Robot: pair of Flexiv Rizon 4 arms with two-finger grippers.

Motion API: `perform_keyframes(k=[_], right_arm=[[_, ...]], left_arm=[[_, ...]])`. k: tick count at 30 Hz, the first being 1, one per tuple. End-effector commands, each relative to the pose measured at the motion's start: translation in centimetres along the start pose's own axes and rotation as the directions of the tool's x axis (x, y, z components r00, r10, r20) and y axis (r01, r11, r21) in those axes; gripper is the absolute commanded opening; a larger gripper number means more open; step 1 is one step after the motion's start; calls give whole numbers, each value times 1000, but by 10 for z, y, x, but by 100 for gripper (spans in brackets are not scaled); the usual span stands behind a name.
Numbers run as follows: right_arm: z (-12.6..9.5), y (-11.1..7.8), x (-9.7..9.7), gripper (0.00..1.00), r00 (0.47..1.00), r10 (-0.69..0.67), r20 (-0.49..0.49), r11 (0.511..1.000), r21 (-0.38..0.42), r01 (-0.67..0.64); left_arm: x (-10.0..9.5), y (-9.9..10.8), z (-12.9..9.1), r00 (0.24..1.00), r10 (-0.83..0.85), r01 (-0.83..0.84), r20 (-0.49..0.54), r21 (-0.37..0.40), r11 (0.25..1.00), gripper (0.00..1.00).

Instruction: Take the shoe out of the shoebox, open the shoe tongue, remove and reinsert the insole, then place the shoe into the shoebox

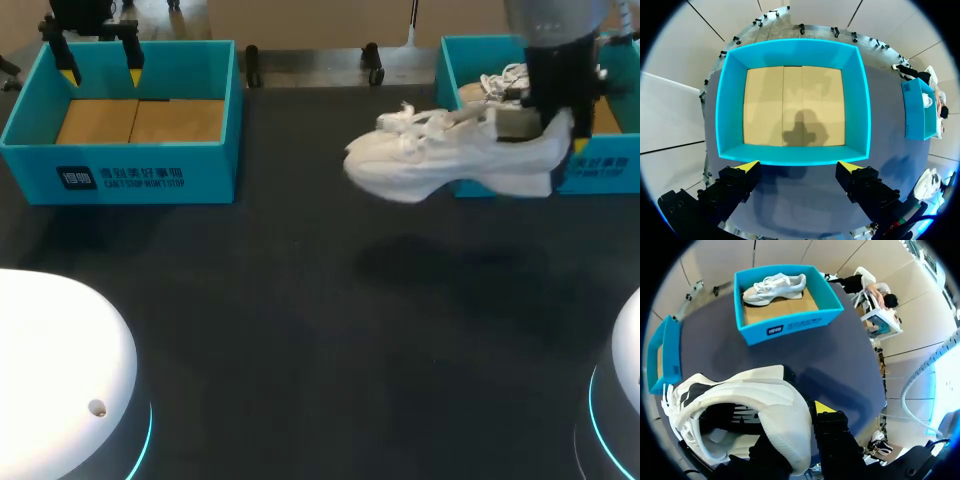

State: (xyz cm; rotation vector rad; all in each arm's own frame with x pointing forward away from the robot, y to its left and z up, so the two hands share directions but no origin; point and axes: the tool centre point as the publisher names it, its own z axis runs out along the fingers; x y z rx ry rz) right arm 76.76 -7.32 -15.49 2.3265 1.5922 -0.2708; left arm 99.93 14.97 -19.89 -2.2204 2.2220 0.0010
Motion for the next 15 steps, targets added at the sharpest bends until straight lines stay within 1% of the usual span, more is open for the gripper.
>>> perform_keyframes(k=[1, 5, 7, 8, 9, 11, 13, 15], right_arm=[[-10, -32, 17, 0, 1000, 1, 17, 999, -40, -1], [-10, -59, 31, 0, 1000, -5, 9, 999, -47, 5], [-7, -71, 42, 0, 1000, -3, 22, 999, -39, 4], [-5, -76, 48, 0, 1000, -9, 17, 999, -38, 10], [-3, -81, 54, 0, 999, -6, 38, 1000, -23, 7], [2, -92, 64, 0, 999, -9, 30, 999, -37, 10], [10, -101, 75, 0, 999, -2, 51, 1000, -19, 3], [15, -110, 86, 0, 1000, -13, 19, 1000, -12, 13]], left_arm=[[0, 0, 0, 1000, 0, 0, 0, 0, 1000, 100], [0, 0, 0, 1000, 0, 0, 0, 0, 1000, 100], [0, 0, 0, 1000, 0, 0, 0, 0, 1000, 100], [0, 0, 0, 1000, 0, 0, 0, 0, 1000, 100], [0, 0, 0, 1000, 0, 0, 0, 0, 1000, 100], [0, 0, 0, 1000, 0, 0, 0, 0, 1000, 100], [0, 0, 0, 1000, 0, 0, 0, 0, 1000, 100], [0, 0, 0, 1000, 0, 0, 0, 0, 1000, 100]])
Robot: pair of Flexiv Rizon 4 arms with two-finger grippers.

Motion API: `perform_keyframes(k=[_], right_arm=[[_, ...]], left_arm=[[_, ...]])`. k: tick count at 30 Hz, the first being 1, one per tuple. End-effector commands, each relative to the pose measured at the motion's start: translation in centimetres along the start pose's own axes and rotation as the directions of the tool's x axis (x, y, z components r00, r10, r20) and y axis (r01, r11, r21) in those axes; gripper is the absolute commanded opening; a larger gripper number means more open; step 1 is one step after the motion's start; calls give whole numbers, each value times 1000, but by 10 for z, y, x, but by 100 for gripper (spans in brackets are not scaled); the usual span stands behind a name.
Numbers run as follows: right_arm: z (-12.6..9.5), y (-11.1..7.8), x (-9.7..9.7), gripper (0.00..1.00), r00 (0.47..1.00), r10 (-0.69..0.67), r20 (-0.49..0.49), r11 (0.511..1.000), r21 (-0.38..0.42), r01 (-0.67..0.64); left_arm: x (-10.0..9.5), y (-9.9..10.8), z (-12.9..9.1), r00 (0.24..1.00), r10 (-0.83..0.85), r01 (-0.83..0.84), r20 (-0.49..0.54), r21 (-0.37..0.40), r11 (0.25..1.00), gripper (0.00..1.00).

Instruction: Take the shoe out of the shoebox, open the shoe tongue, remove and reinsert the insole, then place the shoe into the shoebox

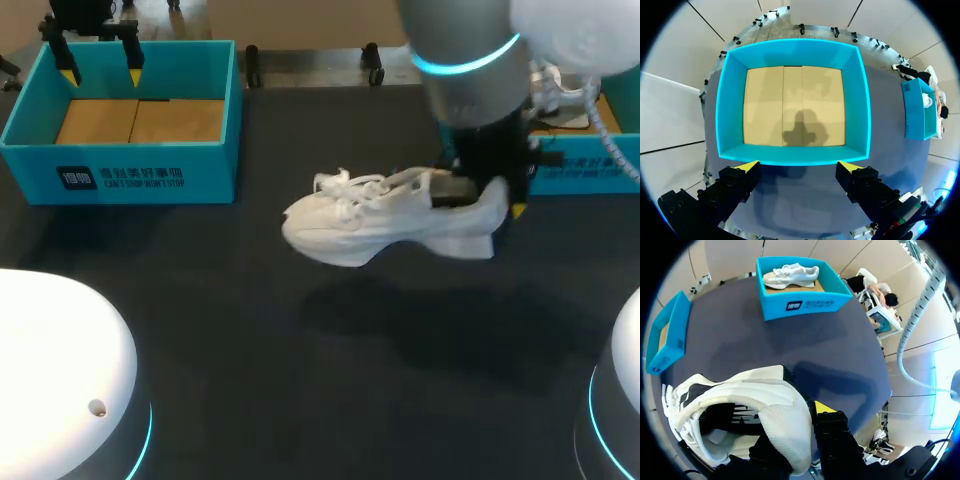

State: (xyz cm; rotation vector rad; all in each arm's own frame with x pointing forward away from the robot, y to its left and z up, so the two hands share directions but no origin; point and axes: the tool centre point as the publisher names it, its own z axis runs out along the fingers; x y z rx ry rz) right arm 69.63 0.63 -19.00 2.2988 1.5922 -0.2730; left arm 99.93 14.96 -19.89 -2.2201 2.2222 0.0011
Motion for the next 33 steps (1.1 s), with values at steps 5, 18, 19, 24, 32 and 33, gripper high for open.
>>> perform_keyframes(k=[5, 18, 19, 24, 32, 33], right_arm=[[13, -16, 37, 0, 1000, -10, -24, 1000, 14, 10], [13, -16, 37, 0, 1000, -10, -24, 1000, 14, 10], [13, -18, 44, 0, 999, -30, -23, 1000, 5, 30], [28, -31, 70, 0, 998, -66, 26, 997, 28, 65], [47, -61, 86, 0, 993, -117, -9, 993, -29, 117], [49, -64, 87, 0, 993, -118, -11, 993, -32, 117]], left_arm=[[0, 0, 0, 1000, 0, 0, 0, 0, 1000, 100], [0, 0, 0, 1000, 0, 0, 0, 0, 1000, 100], [0, 0, 0, 1000, 0, 0, 0, 0, 1000, 100], [0, 0, 0, 1000, 0, 0, 0, 0, 1000, 100], [0, 0, 0, 1000, 0, 0, 0, 0, 1000, 100], [0, 0, 0, 1000, 0, 0, 0, 0, 1000, 100]])
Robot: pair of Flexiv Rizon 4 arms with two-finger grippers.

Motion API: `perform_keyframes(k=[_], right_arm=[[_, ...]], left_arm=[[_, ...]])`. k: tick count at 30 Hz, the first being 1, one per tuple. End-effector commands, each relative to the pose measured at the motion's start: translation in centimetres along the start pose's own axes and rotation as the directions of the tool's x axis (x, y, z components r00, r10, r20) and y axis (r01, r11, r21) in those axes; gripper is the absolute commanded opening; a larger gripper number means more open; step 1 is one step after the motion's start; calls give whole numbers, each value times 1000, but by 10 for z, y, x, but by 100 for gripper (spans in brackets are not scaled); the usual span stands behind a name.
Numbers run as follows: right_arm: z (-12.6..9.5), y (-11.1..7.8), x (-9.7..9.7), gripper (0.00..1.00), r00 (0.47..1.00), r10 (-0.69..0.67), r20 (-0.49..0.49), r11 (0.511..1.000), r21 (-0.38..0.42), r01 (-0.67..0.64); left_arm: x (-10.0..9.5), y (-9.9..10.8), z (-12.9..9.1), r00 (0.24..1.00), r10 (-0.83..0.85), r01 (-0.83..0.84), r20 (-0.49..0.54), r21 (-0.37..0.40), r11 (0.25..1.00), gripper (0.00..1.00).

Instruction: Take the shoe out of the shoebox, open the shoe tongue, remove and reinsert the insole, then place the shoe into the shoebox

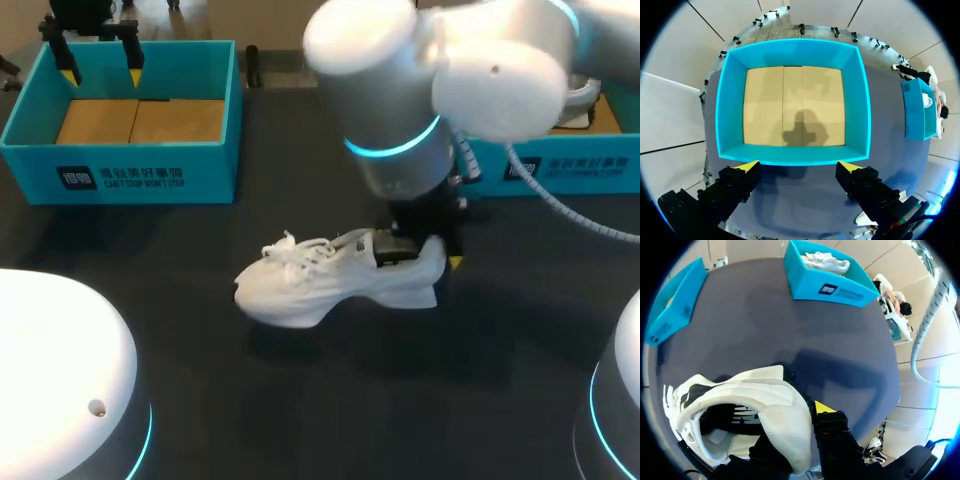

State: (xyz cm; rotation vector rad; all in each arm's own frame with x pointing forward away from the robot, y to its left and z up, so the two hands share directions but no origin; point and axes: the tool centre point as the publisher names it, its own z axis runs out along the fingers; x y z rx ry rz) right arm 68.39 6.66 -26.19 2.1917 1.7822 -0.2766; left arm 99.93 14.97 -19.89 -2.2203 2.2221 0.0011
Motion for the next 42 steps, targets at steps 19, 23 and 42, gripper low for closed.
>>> perform_keyframes(k=[19, 23, 42], right_arm=[[52, -36, 48, 0, 1000, 13, 7, 1000, 3, -13], [60, -38, 53, 0, 1000, 14, -11, 1000, 8, -13], [83, -46, 74, 0, 998, 40, -55, 998, 40, -38]], left_arm=[[0, 0, 0, 1000, 0, 0, 0, 0, 1000, 100], [0, 0, 0, 1000, 0, 0, 0, 0, 1000, 100], [0, 0, 0, 1000, 0, 0, 0, 0, 1000, 100]])
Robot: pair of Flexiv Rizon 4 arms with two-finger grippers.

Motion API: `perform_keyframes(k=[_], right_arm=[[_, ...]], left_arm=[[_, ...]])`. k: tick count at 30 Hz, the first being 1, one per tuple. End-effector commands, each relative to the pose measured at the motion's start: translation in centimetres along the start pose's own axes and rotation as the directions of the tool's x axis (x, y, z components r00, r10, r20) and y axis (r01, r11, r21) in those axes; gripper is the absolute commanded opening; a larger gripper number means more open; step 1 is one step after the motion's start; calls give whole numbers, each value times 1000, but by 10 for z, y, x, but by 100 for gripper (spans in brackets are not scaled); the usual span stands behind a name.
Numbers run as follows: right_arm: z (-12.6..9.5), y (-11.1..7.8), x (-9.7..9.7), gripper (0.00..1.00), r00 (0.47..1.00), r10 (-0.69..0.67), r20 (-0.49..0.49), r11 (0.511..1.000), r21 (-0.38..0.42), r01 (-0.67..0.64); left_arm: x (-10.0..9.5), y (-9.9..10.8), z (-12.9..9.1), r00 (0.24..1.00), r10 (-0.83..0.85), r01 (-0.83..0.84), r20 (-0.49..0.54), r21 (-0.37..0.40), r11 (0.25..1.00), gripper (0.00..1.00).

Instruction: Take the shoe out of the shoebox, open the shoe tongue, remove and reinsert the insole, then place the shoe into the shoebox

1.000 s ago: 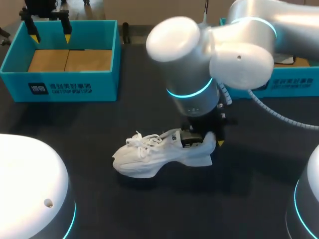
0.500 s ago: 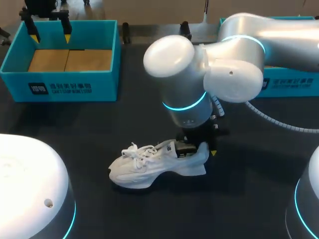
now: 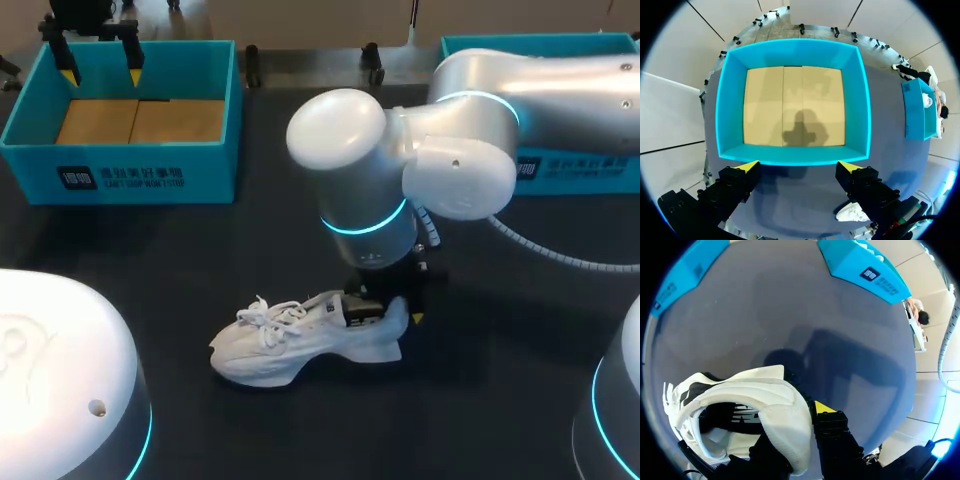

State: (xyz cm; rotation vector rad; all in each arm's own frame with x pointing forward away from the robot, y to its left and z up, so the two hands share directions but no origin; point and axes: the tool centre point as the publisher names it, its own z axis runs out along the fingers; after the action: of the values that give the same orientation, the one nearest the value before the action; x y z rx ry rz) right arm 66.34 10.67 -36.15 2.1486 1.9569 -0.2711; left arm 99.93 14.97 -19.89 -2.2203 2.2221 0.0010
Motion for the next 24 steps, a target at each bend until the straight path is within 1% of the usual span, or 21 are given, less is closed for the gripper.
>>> perform_keyframes(k=[1, 8, 14, 15, 16, 17, 18, 21, 24], right_arm=[[6, -7, 9, 0, 988, 155, 0, 988, -3, -155], [13, -13, 13, 0, 987, 156, -45, 988, 0, -156], [14, -17, 15, 0, 985, 164, -60, 986, 3, -164], [14, -17, 15, 5, 984, 165, -61, 986, 5, -165], [15, -18, 16, 16, 984, 168, -64, 986, 8, -168], [15, -18, 16, 20, 983, 170, -68, 986, 9, -169], [15, -19, 16, 28, 983, 170, -69, 985, 9, -170], [15, -20, 18, 37, 983, 170, -71, 985, 8, -170], [13, -20, 19, 35, 983, 168, -72, 986, 5, -168]], left_arm=[[0, 0, 0, 1000, 0, 0, 0, 0, 1000, 100], [0, 0, 0, 1000, 0, 0, 0, 0, 1000, 100], [0, 0, 0, 1000, 0, 0, 0, 0, 1000, 100], [0, 0, 0, 1000, 0, 0, 0, 0, 1000, 100], [0, 0, 0, 1000, 0, 0, 0, 0, 1000, 100], [0, 0, 0, 1000, 0, 0, 0, 0, 1000, 100], [0, 0, 0, 1000, 0, 0, 0, 0, 1000, 100], [0, 0, 0, 1000, 0, 0, 0, 0, 1000, 100], [0, 0, 0, 1000, 0, 0, 0, 0, 1000, 100]])
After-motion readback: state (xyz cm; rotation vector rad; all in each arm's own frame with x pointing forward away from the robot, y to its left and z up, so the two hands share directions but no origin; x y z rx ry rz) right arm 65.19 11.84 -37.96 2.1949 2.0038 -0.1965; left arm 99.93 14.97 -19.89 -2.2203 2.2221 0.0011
